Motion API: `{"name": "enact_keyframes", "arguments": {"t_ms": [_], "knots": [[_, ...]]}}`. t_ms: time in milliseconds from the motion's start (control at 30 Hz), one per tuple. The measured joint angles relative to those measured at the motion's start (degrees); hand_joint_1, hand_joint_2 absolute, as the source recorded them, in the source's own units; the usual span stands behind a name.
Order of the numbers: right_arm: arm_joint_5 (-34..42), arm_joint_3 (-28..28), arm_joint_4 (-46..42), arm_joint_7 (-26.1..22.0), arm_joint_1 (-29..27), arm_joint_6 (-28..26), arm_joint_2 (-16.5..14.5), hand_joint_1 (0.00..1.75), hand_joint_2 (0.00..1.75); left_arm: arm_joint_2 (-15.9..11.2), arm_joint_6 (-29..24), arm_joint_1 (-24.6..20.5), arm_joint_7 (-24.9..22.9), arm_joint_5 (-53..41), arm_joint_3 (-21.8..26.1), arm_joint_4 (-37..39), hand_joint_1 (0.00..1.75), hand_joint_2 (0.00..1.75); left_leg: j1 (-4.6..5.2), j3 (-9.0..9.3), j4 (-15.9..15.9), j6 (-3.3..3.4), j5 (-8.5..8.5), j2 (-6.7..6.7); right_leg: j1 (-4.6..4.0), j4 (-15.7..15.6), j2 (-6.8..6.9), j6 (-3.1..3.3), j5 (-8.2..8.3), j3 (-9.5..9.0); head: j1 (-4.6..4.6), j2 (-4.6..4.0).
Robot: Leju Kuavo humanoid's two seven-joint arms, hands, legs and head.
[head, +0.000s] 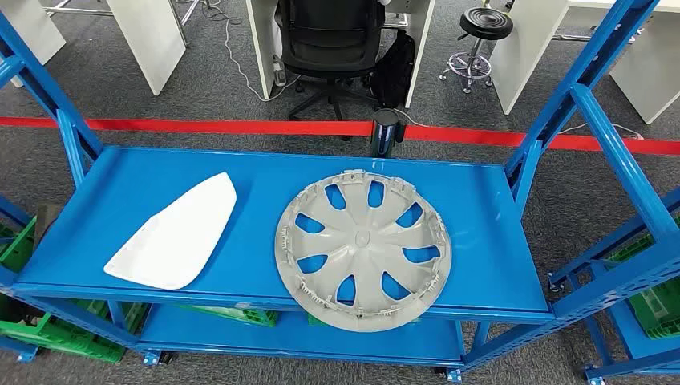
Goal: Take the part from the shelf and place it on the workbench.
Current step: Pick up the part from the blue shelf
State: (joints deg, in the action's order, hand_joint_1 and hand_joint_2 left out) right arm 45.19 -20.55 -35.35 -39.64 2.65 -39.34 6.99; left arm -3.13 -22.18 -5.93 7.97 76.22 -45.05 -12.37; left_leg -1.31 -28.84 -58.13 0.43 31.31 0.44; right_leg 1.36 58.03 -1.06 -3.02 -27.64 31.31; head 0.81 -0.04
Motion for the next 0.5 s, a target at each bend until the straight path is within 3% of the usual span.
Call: {"name": "enact_keyframes", "arguments": {"t_ms": [100, 200, 500], "knots": [[-1.4, -1.9, -0.8, -0.2, -0.7, 0.0, 0.1, 0.00, 0.00, 0.0, 0.0, 0.0, 0.0, 0.1, 0.0, 0.0, 0.00, 0.00, 0.00, -0.01, 0.0, 0.00, 0.00, 0.00, 0.00, 0.0, 0.00, 0.00, 0.00, 0.00, 0.00, 0.00], [-7.5, -5.4, -3.4, 0.1, -1.5, 0.0, -0.1, 0.00, 0.00, 0.0, 0.0, 0.0, 0.0, 0.2, 0.0, 0.0, 0.00, 0.00, 0.00, -0.03, 0.0, 0.00, 0.00, 0.01, 0.00, 0.0, 0.00, 0.00, 0.00, -0.01, 0.02, 0.00], [-41.3, -12.6, -24.1, 10.9, -2.0, 0.0, -5.0, 0.00, 0.00, 0.1, 0.1, 0.0, 0.3, 0.6, 0.0, 0.0, 0.00, 0.00, 0.01, -0.01, 0.0, -0.01, -0.04, 0.00, 0.01, 0.0, 0.01, 0.00, 0.01, -0.05, 0.13, 0.00]]}}
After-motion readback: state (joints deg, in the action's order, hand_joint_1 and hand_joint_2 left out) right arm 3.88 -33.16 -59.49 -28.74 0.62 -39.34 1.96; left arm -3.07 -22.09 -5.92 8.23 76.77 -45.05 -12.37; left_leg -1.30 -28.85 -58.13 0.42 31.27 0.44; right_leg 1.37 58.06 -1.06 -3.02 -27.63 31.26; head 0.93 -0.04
